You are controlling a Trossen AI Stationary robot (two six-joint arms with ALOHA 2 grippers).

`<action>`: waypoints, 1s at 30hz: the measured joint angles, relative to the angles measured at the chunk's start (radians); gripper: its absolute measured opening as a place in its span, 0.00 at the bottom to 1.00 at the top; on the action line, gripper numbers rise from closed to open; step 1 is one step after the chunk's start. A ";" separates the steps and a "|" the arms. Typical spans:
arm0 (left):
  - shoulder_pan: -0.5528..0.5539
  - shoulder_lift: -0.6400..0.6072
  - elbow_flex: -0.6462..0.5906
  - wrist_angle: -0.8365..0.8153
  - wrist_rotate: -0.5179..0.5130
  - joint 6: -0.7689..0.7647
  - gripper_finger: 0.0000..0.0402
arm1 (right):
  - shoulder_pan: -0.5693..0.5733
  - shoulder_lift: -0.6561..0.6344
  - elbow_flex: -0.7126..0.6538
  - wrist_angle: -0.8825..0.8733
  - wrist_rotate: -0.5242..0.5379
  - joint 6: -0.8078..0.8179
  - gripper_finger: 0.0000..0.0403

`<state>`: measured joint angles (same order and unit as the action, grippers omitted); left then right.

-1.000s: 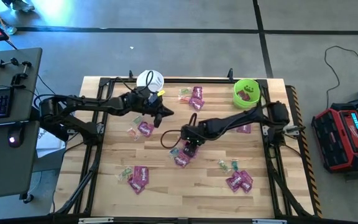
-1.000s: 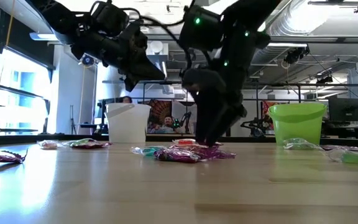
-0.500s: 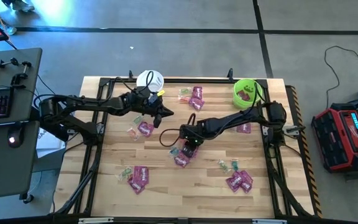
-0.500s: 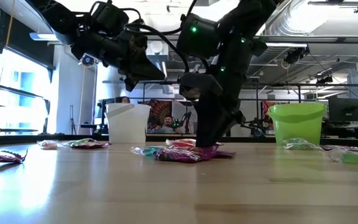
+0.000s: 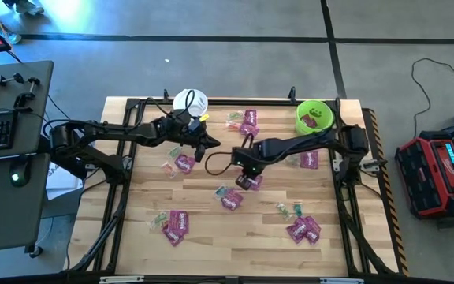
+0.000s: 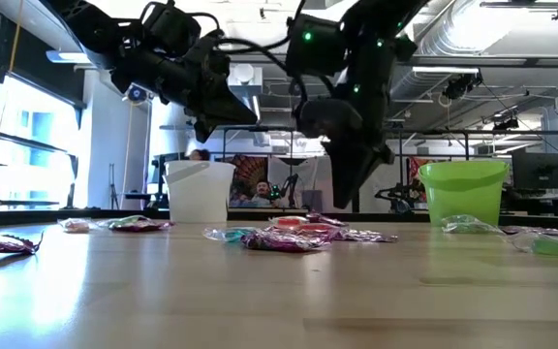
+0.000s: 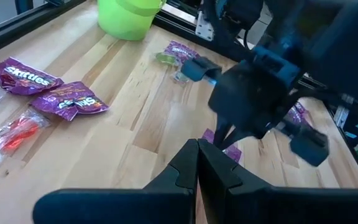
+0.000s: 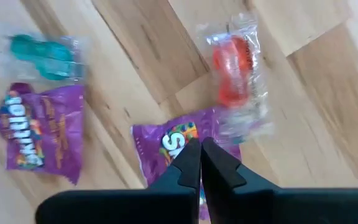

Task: Sort candy by brand, put in halloween buckets
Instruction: Put the violet candy into the green bucket

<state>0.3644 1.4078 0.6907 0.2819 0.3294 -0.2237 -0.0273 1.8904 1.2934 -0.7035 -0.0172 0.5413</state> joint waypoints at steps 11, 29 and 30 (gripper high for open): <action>0.002 0.000 0.000 -0.001 0.000 0.002 0.00 | 0.056 -0.023 0.000 -0.010 0.034 -0.138 0.22; 0.002 0.000 0.000 -0.036 0.000 0.060 0.00 | 0.060 0.072 0.000 0.055 0.077 -0.470 0.44; 0.002 0.000 0.000 -0.036 0.000 0.061 0.00 | 0.060 0.073 0.000 0.055 0.077 -0.472 0.41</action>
<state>0.3664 1.4082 0.6907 0.2459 0.3294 -0.1623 0.0330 1.9636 1.2938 -0.6483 0.0601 0.0696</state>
